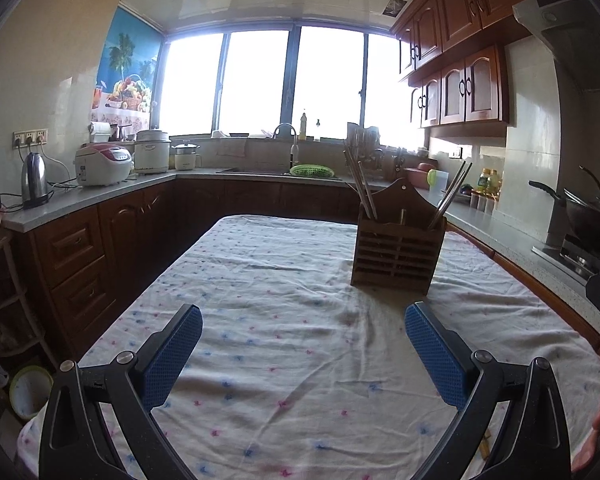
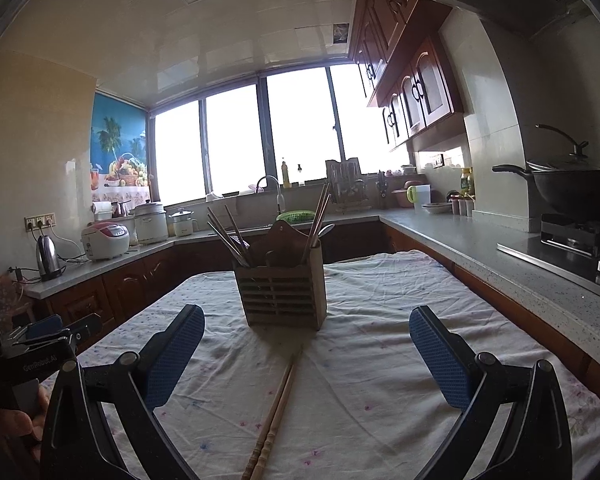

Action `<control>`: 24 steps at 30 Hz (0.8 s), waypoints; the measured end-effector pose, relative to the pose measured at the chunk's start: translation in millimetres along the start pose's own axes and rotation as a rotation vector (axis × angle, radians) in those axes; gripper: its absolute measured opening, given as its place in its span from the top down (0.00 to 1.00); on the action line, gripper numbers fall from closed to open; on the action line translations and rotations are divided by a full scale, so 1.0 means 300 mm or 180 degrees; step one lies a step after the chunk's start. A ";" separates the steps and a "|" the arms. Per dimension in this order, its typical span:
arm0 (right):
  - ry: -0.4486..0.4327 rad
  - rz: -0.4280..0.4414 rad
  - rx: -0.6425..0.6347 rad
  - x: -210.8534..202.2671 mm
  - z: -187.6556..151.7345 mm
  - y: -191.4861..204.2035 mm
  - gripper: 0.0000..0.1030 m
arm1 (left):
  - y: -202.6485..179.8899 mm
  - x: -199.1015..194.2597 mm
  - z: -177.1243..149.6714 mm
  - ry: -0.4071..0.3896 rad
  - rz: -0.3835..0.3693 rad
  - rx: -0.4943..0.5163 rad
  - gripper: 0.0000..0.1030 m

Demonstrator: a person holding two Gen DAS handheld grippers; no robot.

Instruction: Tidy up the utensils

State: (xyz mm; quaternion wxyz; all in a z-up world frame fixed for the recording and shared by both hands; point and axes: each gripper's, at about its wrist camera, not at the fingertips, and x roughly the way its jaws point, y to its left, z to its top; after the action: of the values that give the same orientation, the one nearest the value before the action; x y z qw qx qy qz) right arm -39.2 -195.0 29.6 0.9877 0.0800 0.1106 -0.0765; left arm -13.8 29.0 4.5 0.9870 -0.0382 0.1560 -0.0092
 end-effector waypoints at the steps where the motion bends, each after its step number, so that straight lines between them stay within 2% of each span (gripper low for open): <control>1: 0.0005 -0.0004 -0.0007 -0.004 -0.007 -0.001 0.00 | -0.008 -0.002 -0.005 0.0003 0.0010 0.0031 0.01; 10: 0.0109 -0.0044 -0.0019 -0.010 -0.061 -0.026 0.00 | -0.051 -0.029 -0.047 0.0013 0.0047 0.0206 0.01; 24: 0.0103 0.0007 -0.0076 -0.021 -0.095 -0.023 0.00 | -0.076 -0.051 -0.080 0.0018 0.0067 0.0258 0.01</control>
State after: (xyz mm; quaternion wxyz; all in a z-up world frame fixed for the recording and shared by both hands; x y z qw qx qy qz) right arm -52.2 -195.8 2.6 0.9867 0.0696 0.1274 -0.0728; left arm -35.8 4.9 -11.7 0.9873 0.0034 0.1586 -0.0053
